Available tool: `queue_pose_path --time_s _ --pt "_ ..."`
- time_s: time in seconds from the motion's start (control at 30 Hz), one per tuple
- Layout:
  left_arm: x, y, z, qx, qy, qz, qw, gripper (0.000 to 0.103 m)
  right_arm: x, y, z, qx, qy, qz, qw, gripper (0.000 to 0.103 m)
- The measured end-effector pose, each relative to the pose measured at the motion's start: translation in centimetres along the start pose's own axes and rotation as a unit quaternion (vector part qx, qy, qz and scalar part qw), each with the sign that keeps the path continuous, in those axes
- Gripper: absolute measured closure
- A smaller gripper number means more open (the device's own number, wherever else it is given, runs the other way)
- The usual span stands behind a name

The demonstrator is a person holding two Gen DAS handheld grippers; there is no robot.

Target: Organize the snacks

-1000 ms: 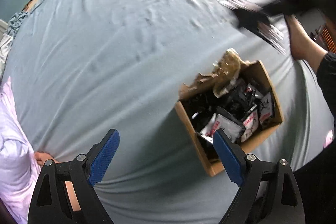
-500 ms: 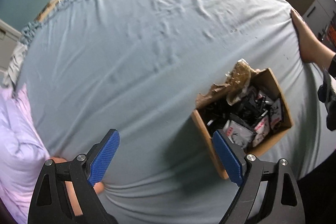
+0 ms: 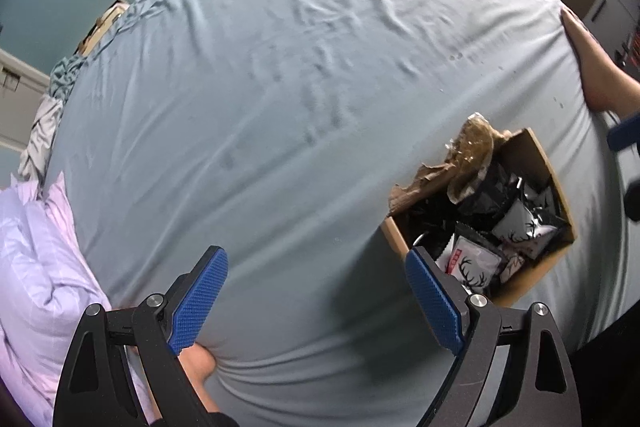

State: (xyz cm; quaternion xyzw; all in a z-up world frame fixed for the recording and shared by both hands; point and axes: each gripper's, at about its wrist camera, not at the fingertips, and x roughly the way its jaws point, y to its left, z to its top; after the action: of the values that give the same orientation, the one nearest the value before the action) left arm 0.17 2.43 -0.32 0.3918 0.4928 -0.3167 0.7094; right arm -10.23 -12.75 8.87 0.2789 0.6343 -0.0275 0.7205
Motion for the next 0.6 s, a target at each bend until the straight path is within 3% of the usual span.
queue_pose_path --time_s 0.17,0.27,0.4,0.6 --pt "-0.4 -1.6 -0.3 0.045 -0.022 0.03 0.9983 0.011 1.1 -0.2 -0.7 0.011 0.049 0.0 0.999 0.022" --pt "-0.5 -2.5 -0.4 0.066 -0.025 0.032 0.997 0.011 1.7 0.6 -1.3 -0.022 0.061 -0.034 0.997 0.018" --pt "-1.0 -3.1 -0.5 0.078 -0.034 0.037 0.9957 0.011 2.4 1.8 -1.9 -0.054 0.073 -0.052 0.994 0.014" --pt "-1.0 -3.2 -0.5 0.075 -0.031 0.043 0.9958 0.011 3.6 2.1 -2.2 -0.07 0.105 -0.045 0.991 0.01"
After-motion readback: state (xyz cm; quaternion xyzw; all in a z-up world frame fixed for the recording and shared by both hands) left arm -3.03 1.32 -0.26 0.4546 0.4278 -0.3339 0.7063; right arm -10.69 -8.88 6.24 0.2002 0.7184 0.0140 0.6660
